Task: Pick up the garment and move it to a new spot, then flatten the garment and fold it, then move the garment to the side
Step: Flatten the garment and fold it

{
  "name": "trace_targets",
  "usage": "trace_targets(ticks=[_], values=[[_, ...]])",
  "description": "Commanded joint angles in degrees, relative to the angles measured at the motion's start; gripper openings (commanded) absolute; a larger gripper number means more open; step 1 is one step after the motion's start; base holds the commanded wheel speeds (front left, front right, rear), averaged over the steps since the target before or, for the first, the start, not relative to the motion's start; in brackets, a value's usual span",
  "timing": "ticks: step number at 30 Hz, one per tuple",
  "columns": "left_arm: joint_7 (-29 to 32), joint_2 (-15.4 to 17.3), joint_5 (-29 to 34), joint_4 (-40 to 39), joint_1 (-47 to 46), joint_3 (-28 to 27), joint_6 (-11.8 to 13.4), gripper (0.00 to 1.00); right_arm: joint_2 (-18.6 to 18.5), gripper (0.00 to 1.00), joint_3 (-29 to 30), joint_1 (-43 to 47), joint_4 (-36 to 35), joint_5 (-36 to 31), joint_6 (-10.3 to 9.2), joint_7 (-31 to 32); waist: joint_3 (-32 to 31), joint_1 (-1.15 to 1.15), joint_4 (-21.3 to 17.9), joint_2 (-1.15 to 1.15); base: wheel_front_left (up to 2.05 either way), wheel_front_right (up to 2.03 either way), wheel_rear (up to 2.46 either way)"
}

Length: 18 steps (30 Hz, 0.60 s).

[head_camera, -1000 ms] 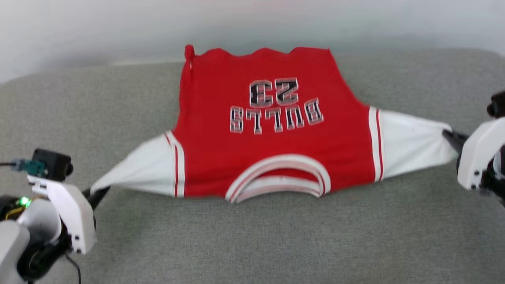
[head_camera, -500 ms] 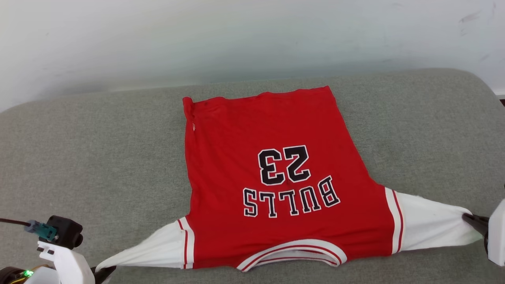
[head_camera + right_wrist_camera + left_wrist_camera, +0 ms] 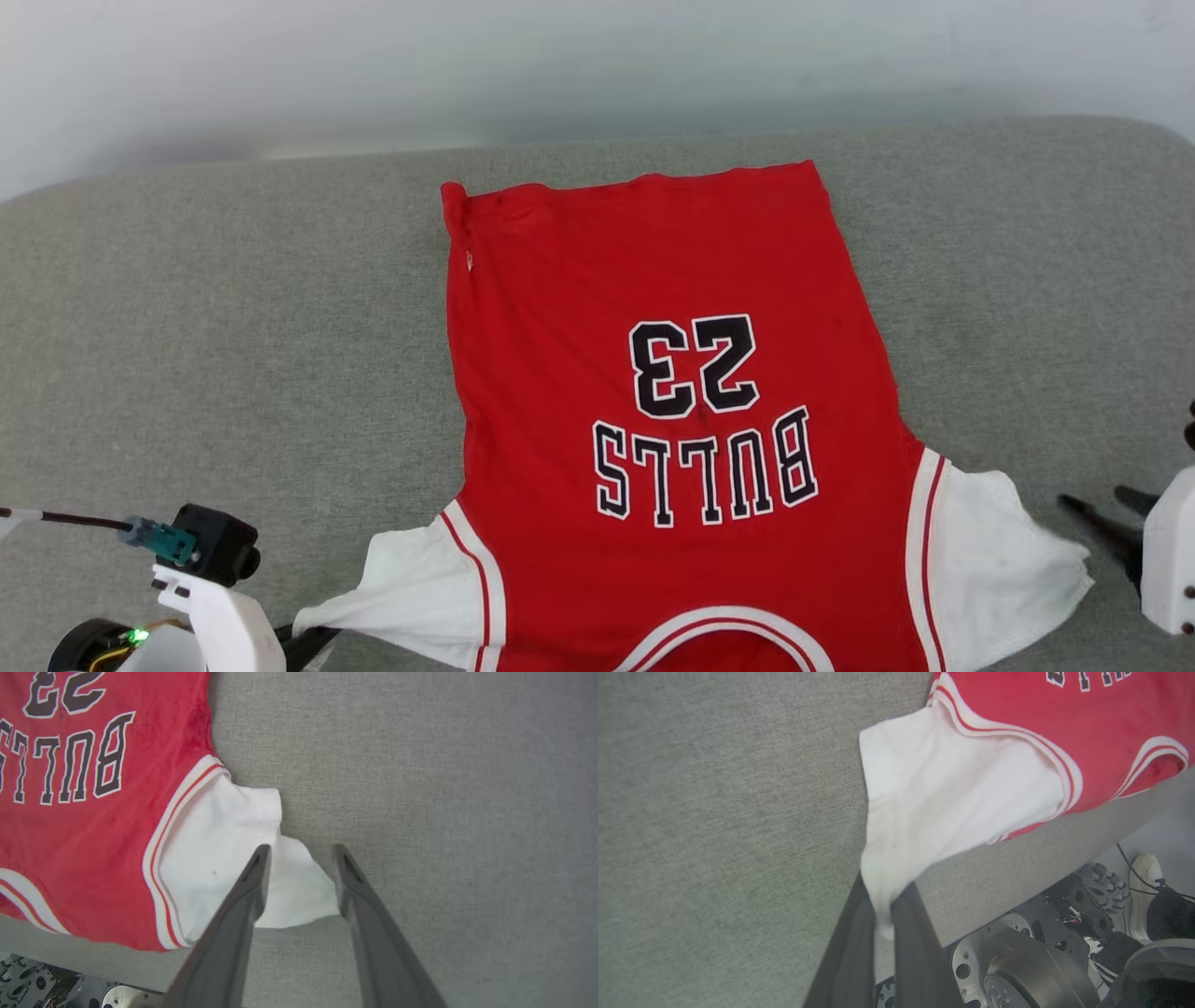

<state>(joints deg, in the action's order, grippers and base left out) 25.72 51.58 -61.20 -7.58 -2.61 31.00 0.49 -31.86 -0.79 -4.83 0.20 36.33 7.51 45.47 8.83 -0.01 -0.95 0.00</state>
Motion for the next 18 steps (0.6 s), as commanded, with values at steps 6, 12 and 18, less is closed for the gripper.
trace_targets(ticks=[6,12,18], values=[[0.49,0.49,1.29,-6.29,-1.87,-0.24,0.67,0.00,-0.52,1.00,1.94,-6.35,-5.96,1.20,-0.03,2.90,5.42,0.01,3.12,0.00,0.00,0.00,0.00],[1.80,0.82,3.57,-14.79,-3.48,0.42,2.07,0.00,-0.65,1.00,0.42,-19.30,-6.91,-0.07,-0.04,7.77,12.68,0.01,7.04,0.00,0.00,0.00,0.00],[3.18,-1.58,9.32,-22.51,-9.03,2.69,1.92,0.00,0.18,1.00,-1.52,-45.17,7.81,-7.99,-0.03,19.65,23.56,0.01,15.81,0.00,0.00,0.00,0.00]])
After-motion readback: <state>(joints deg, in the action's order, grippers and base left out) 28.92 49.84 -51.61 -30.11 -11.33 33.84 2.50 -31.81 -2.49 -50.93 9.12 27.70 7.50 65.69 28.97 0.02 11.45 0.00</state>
